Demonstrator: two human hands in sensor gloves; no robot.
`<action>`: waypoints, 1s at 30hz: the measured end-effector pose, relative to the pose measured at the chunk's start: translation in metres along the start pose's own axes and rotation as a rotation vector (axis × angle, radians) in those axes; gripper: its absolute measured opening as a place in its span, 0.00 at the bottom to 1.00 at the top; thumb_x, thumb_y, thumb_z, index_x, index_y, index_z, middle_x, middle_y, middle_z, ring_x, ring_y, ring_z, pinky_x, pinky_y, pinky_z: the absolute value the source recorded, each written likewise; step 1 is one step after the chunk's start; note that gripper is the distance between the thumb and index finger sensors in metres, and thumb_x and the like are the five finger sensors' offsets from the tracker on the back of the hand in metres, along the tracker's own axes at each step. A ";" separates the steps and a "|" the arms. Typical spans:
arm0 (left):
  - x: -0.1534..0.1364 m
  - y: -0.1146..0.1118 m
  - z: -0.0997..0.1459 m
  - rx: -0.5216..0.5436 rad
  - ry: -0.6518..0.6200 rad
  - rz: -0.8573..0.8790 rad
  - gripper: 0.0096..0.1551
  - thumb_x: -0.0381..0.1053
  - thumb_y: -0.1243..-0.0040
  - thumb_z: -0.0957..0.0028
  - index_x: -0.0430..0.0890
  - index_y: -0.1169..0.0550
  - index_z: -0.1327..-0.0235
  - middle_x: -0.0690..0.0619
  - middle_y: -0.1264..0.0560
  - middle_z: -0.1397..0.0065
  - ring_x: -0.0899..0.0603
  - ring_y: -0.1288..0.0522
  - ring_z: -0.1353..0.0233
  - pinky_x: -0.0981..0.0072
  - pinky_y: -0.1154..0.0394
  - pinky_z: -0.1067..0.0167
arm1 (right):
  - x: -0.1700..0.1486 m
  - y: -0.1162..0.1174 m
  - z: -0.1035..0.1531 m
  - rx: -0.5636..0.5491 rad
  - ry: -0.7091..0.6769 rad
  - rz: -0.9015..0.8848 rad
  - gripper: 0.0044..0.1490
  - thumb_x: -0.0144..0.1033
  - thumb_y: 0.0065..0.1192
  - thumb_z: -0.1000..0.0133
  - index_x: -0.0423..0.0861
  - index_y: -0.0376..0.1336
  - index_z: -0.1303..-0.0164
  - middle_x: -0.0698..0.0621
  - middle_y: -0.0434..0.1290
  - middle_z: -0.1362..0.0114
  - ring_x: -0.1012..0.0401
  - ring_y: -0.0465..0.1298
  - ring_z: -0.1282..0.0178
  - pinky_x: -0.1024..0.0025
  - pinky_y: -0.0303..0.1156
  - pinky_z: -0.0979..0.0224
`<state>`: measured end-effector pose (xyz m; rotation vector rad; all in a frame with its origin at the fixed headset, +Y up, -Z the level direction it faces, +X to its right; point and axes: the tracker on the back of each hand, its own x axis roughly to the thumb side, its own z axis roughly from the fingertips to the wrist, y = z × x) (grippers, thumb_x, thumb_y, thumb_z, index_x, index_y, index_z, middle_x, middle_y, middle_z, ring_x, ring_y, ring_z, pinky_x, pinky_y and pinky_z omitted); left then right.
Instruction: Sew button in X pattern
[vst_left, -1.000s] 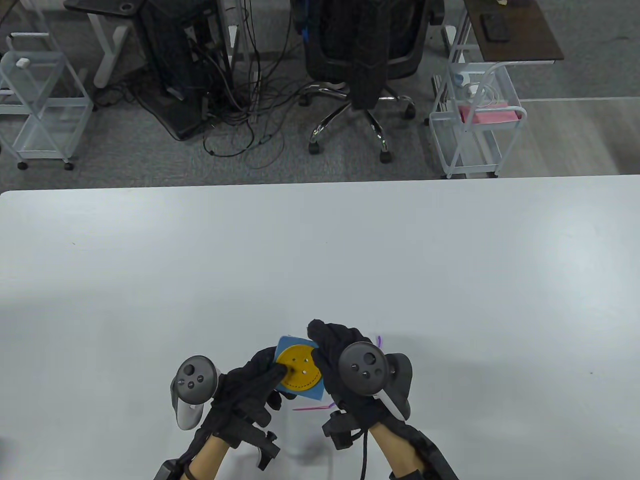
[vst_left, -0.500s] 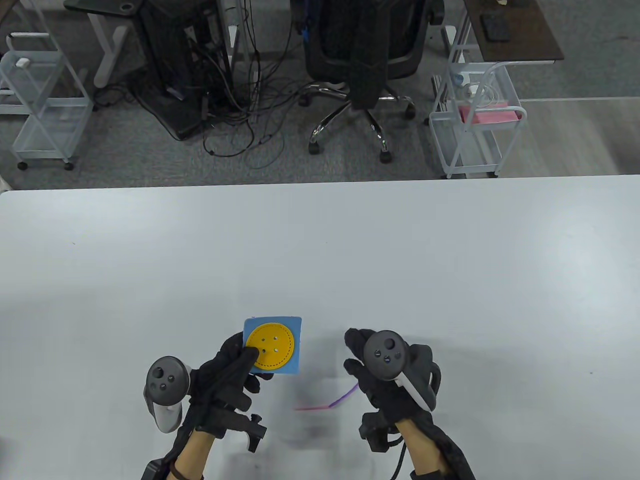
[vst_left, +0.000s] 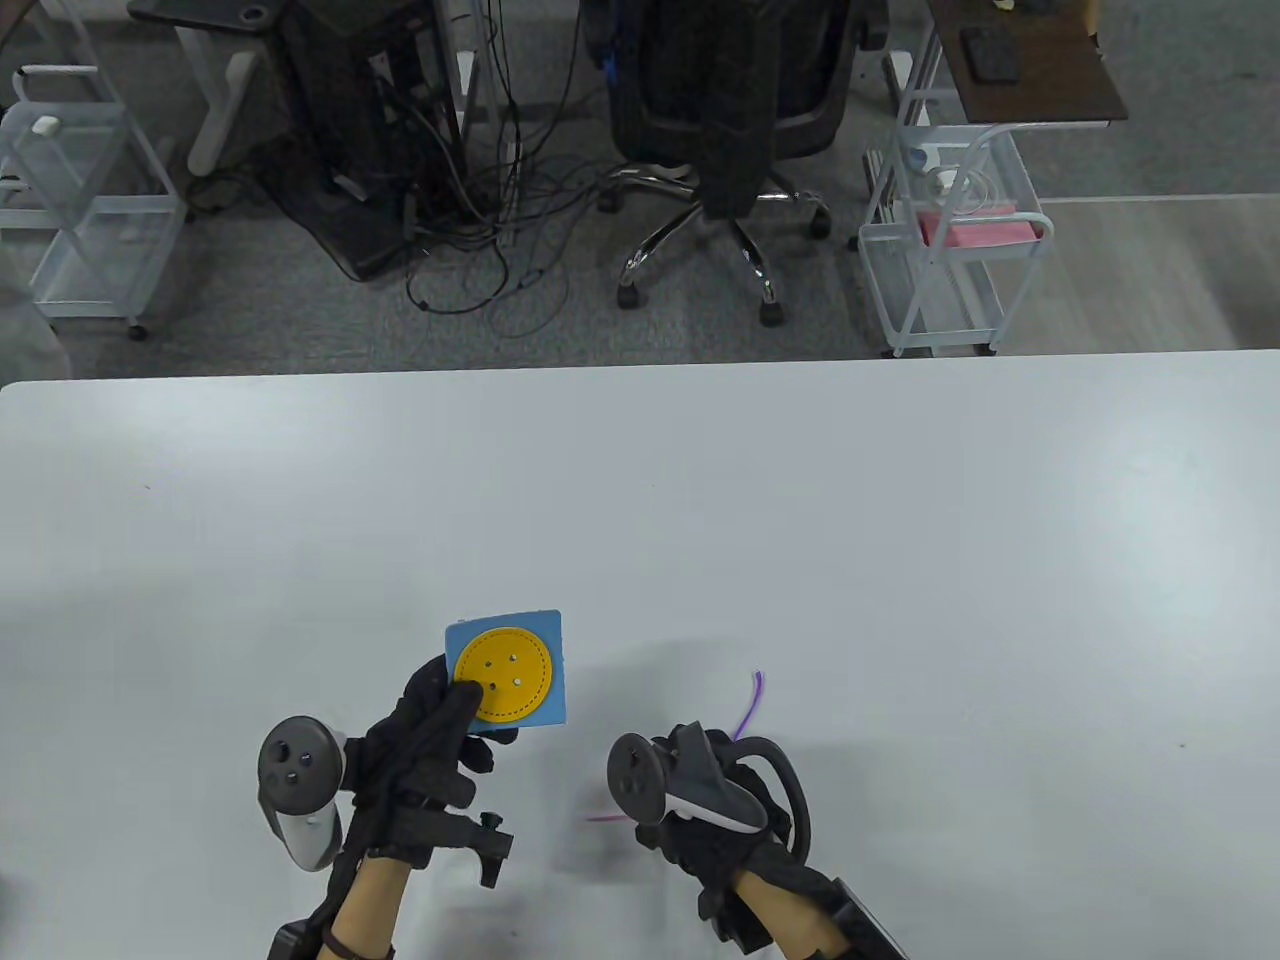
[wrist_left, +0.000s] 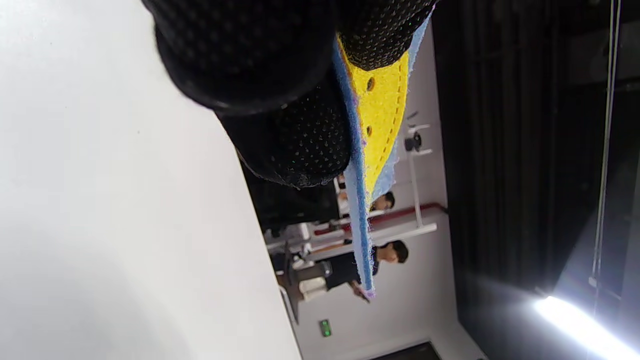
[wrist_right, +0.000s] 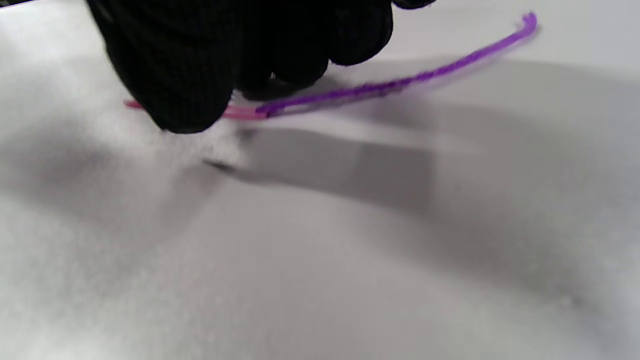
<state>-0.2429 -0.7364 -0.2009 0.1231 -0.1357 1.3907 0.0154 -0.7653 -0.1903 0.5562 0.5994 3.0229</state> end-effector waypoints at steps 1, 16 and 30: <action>0.000 0.000 0.000 0.001 0.000 0.002 0.23 0.40 0.46 0.38 0.33 0.28 0.33 0.35 0.18 0.44 0.46 0.10 0.61 0.78 0.13 0.70 | 0.000 0.000 0.000 -0.007 0.002 0.001 0.36 0.47 0.72 0.51 0.55 0.62 0.32 0.53 0.63 0.25 0.54 0.62 0.27 0.54 0.51 0.18; 0.000 0.000 0.001 0.009 0.012 0.007 0.23 0.40 0.46 0.38 0.33 0.28 0.33 0.35 0.18 0.44 0.46 0.10 0.61 0.78 0.13 0.70 | 0.010 0.006 0.002 -0.092 -0.015 0.029 0.23 0.40 0.70 0.49 0.53 0.67 0.43 0.52 0.70 0.35 0.54 0.68 0.36 0.53 0.57 0.22; 0.000 -0.001 0.001 0.011 0.018 0.006 0.22 0.40 0.45 0.38 0.33 0.28 0.33 0.35 0.18 0.44 0.46 0.10 0.61 0.78 0.13 0.71 | 0.019 0.008 0.005 -0.126 -0.029 0.109 0.22 0.42 0.71 0.49 0.51 0.69 0.46 0.51 0.72 0.40 0.54 0.70 0.40 0.51 0.60 0.26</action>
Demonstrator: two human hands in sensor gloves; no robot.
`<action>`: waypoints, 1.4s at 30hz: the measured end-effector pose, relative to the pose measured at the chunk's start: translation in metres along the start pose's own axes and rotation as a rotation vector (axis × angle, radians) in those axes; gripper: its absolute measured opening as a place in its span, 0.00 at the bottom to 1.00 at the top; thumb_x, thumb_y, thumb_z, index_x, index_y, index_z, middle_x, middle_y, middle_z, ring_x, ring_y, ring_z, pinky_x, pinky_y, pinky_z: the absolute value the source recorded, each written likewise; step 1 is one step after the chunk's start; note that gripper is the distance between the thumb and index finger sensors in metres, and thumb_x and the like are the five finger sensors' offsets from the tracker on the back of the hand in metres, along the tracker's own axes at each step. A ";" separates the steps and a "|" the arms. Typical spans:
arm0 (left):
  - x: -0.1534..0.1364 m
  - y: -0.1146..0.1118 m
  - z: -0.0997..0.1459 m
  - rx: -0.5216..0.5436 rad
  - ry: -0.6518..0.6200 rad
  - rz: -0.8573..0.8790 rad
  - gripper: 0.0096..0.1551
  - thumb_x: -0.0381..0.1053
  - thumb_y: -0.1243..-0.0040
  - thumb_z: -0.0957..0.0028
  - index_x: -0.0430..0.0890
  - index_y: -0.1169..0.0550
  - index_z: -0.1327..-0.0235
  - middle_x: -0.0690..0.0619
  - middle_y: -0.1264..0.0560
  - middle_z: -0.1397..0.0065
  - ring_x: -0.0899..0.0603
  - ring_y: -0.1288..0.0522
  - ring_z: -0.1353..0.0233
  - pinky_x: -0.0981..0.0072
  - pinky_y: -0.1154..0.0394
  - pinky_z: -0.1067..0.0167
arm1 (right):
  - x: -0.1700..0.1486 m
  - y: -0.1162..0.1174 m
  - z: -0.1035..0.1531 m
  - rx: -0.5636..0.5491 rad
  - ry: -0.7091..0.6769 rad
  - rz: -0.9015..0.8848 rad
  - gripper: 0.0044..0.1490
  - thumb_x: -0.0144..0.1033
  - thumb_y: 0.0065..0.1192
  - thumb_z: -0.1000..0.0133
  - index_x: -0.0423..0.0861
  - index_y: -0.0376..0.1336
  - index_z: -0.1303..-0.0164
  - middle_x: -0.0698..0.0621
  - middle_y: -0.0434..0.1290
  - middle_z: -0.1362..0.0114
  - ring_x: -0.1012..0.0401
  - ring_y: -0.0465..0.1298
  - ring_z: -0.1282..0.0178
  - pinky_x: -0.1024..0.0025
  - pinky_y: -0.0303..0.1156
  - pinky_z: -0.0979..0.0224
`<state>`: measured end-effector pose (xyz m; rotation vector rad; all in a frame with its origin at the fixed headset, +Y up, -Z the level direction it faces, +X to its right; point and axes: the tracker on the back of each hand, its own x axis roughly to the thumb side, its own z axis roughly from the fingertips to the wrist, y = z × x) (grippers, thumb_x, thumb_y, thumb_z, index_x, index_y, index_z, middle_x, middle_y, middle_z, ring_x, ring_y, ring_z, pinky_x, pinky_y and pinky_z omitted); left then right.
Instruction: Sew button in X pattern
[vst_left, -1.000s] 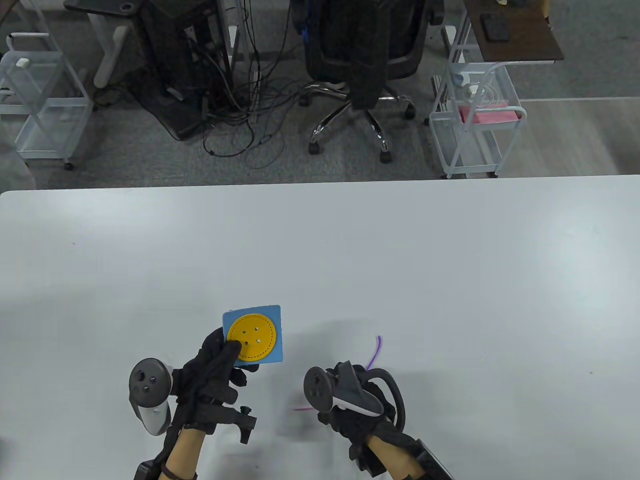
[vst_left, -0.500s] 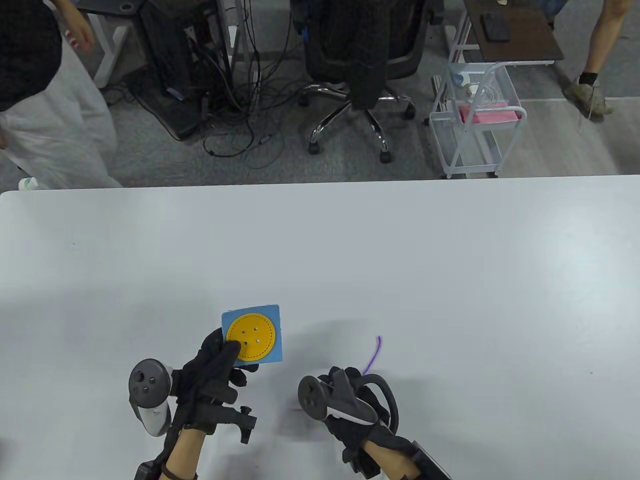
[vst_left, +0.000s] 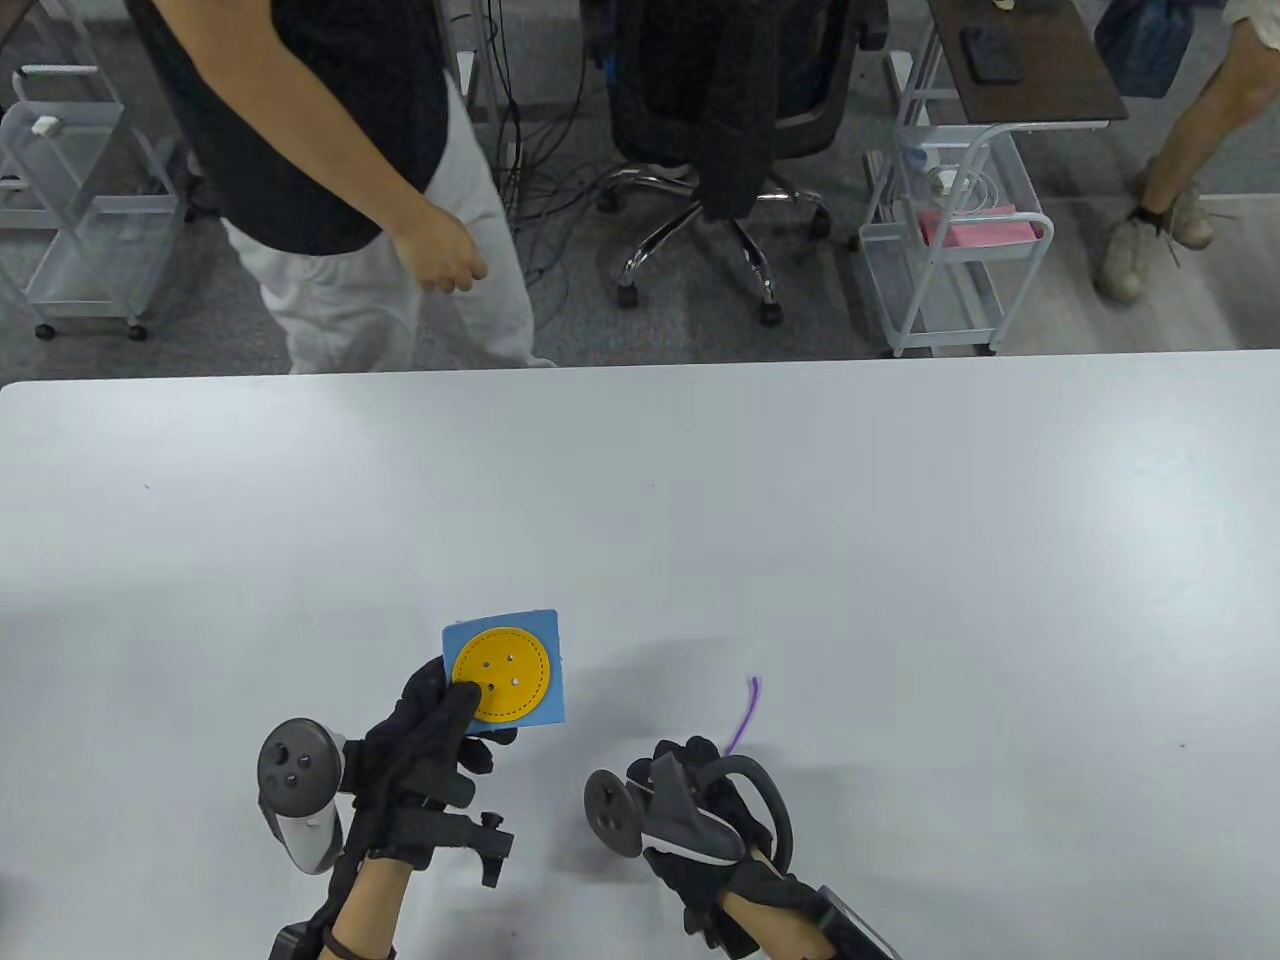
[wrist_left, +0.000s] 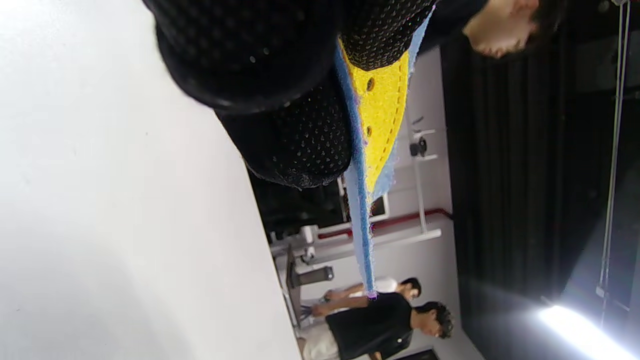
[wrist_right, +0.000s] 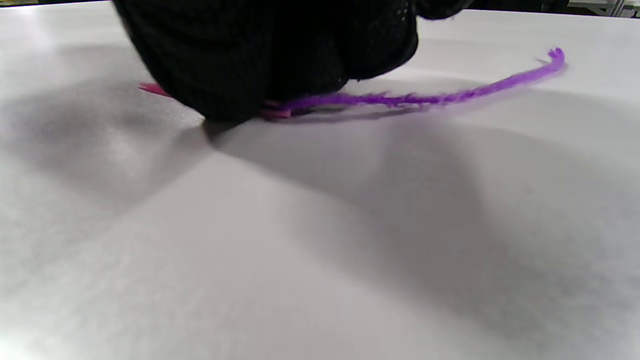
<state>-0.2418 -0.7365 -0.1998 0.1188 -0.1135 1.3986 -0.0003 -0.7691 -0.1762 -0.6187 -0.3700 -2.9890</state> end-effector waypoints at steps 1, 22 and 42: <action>0.000 0.000 0.000 -0.001 0.000 0.000 0.23 0.40 0.45 0.38 0.33 0.28 0.33 0.35 0.18 0.44 0.46 0.10 0.61 0.78 0.13 0.71 | 0.000 0.000 0.000 0.000 0.000 0.004 0.22 0.42 0.71 0.49 0.51 0.69 0.46 0.51 0.72 0.40 0.54 0.70 0.40 0.51 0.60 0.26; -0.007 -0.008 0.001 -0.054 0.096 0.276 0.22 0.38 0.48 0.38 0.34 0.29 0.33 0.35 0.19 0.42 0.45 0.11 0.61 0.77 0.14 0.72 | -0.050 -0.052 0.013 -0.220 0.114 -0.383 0.24 0.42 0.57 0.45 0.55 0.61 0.38 0.50 0.76 0.38 0.53 0.77 0.42 0.53 0.66 0.32; -0.028 -0.053 0.006 -0.349 0.231 1.228 0.24 0.37 0.59 0.34 0.32 0.38 0.27 0.41 0.22 0.43 0.47 0.16 0.59 0.74 0.16 0.65 | -0.037 -0.123 0.013 -0.510 -0.035 -0.840 0.24 0.42 0.59 0.43 0.54 0.64 0.36 0.49 0.76 0.40 0.54 0.75 0.44 0.54 0.65 0.32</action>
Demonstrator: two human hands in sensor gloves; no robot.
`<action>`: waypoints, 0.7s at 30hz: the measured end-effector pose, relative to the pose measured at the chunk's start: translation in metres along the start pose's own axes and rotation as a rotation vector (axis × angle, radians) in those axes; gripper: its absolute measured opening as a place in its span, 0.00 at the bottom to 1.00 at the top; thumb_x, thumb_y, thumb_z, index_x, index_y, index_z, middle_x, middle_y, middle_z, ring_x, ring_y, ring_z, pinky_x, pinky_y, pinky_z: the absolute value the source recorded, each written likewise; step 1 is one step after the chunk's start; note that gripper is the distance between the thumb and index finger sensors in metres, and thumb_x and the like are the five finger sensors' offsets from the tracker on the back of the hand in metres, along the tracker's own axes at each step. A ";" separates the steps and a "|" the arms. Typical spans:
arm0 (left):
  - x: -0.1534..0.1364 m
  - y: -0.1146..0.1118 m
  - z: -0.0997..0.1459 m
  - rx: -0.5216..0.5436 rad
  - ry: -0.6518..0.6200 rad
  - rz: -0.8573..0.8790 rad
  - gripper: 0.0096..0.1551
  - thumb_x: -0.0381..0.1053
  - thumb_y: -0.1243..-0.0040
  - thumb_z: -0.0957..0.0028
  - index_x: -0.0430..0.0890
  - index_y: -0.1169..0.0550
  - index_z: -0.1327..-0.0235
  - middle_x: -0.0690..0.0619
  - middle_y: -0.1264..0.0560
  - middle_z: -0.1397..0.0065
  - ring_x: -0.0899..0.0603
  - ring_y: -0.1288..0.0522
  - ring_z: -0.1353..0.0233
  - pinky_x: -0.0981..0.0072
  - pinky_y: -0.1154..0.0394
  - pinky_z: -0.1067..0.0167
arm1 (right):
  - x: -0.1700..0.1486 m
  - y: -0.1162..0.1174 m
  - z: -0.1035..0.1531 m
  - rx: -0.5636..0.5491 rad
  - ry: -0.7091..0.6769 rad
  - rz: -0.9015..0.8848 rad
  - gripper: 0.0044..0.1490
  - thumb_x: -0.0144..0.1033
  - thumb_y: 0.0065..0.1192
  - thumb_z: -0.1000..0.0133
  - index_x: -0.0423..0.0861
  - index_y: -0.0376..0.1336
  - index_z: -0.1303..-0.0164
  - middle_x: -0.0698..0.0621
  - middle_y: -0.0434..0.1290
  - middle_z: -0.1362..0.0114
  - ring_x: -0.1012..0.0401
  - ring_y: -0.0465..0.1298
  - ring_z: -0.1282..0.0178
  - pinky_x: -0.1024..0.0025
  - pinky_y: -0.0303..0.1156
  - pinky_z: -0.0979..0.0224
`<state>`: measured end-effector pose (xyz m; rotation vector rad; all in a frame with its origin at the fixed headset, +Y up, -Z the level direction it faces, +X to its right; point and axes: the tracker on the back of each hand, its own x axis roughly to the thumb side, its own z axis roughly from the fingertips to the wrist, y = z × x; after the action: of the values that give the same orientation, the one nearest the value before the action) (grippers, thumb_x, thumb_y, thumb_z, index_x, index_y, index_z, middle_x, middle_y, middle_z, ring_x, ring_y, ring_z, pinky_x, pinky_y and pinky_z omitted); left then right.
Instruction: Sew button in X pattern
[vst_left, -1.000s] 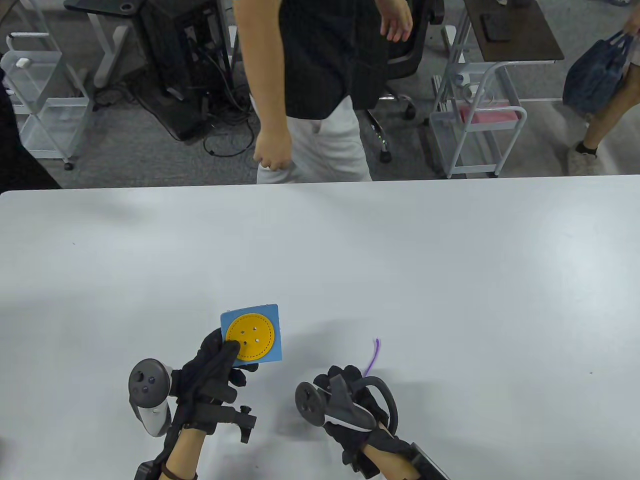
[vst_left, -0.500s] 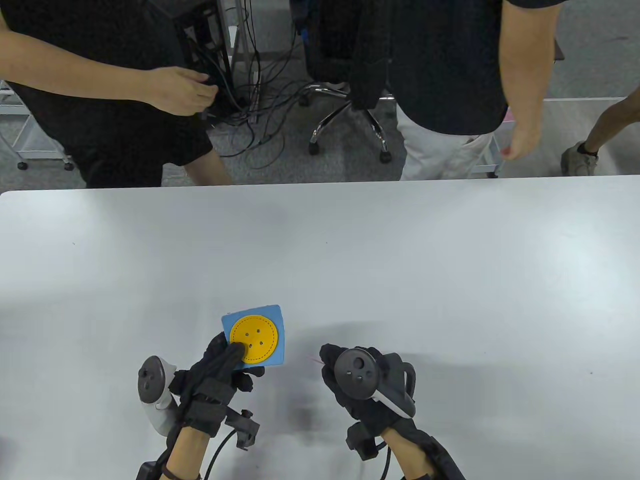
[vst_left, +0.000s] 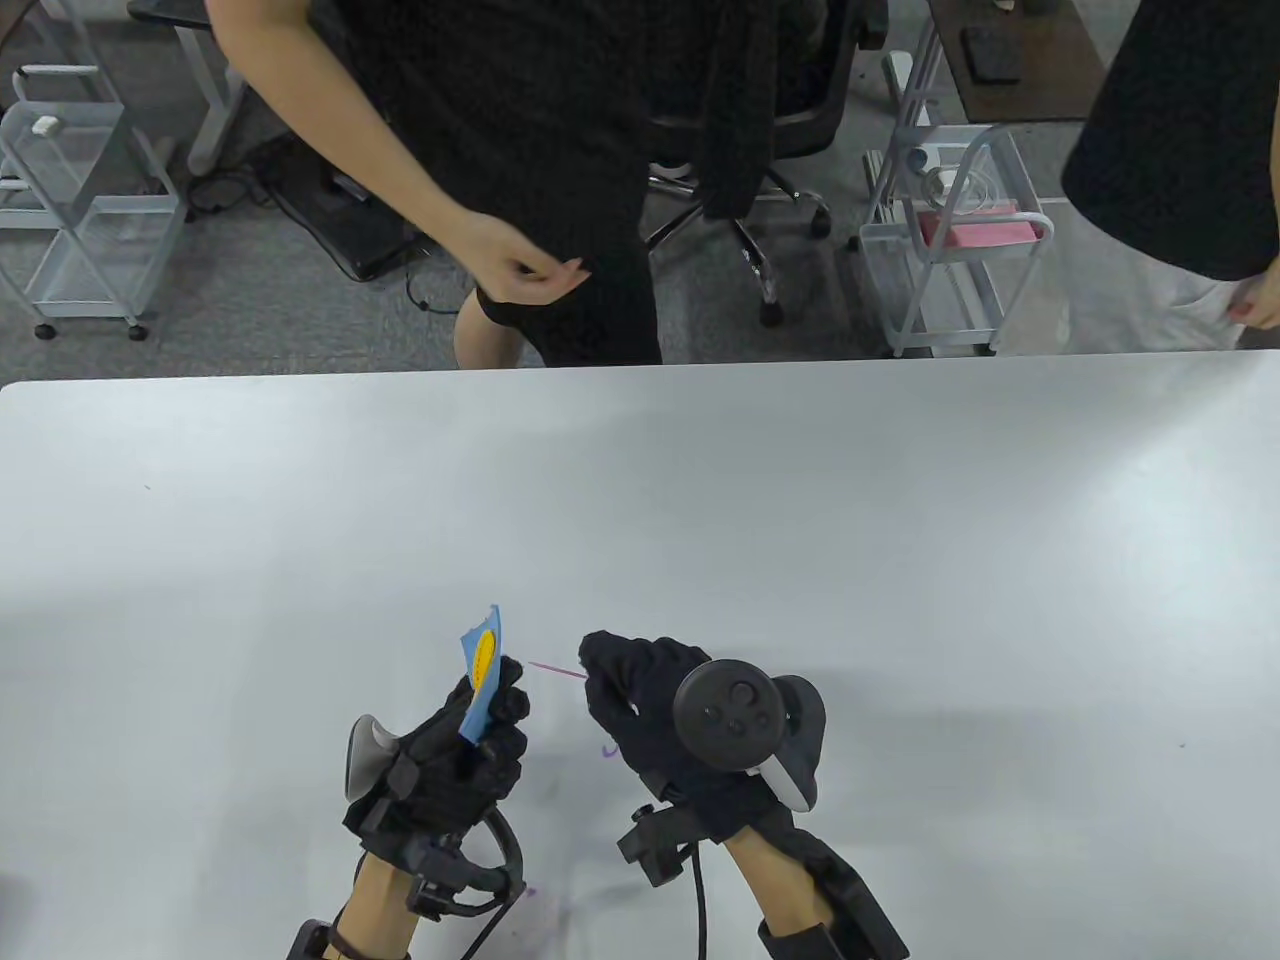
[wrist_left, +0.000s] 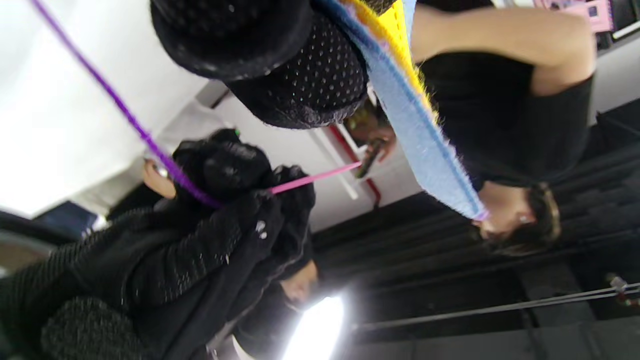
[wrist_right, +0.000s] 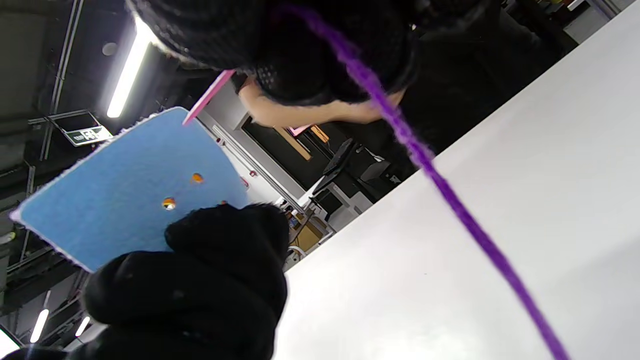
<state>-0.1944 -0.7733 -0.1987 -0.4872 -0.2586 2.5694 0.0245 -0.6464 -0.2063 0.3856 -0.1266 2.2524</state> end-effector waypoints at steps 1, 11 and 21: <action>-0.001 0.000 0.000 -0.011 0.005 0.006 0.24 0.37 0.60 0.34 0.31 0.38 0.26 0.41 0.22 0.43 0.47 0.16 0.59 0.74 0.16 0.65 | 0.001 0.002 0.000 -0.001 -0.003 0.005 0.24 0.42 0.59 0.43 0.54 0.64 0.36 0.49 0.76 0.41 0.54 0.75 0.45 0.54 0.66 0.32; -0.011 -0.002 -0.003 -0.072 0.043 0.045 0.25 0.37 0.61 0.34 0.31 0.39 0.26 0.43 0.21 0.45 0.49 0.16 0.60 0.76 0.17 0.66 | 0.000 0.014 0.002 0.003 -0.024 0.038 0.24 0.42 0.59 0.43 0.54 0.65 0.36 0.49 0.76 0.42 0.54 0.75 0.46 0.54 0.66 0.33; -0.010 -0.001 0.000 -0.098 0.058 0.053 0.25 0.37 0.61 0.34 0.31 0.38 0.26 0.43 0.21 0.46 0.50 0.17 0.61 0.76 0.17 0.67 | 0.001 0.016 0.004 -0.012 -0.031 0.048 0.24 0.42 0.59 0.43 0.54 0.65 0.37 0.49 0.76 0.42 0.54 0.75 0.46 0.54 0.66 0.34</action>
<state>-0.1861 -0.7777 -0.1958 -0.6114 -0.3575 2.5981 0.0121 -0.6569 -0.2016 0.4157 -0.1668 2.2920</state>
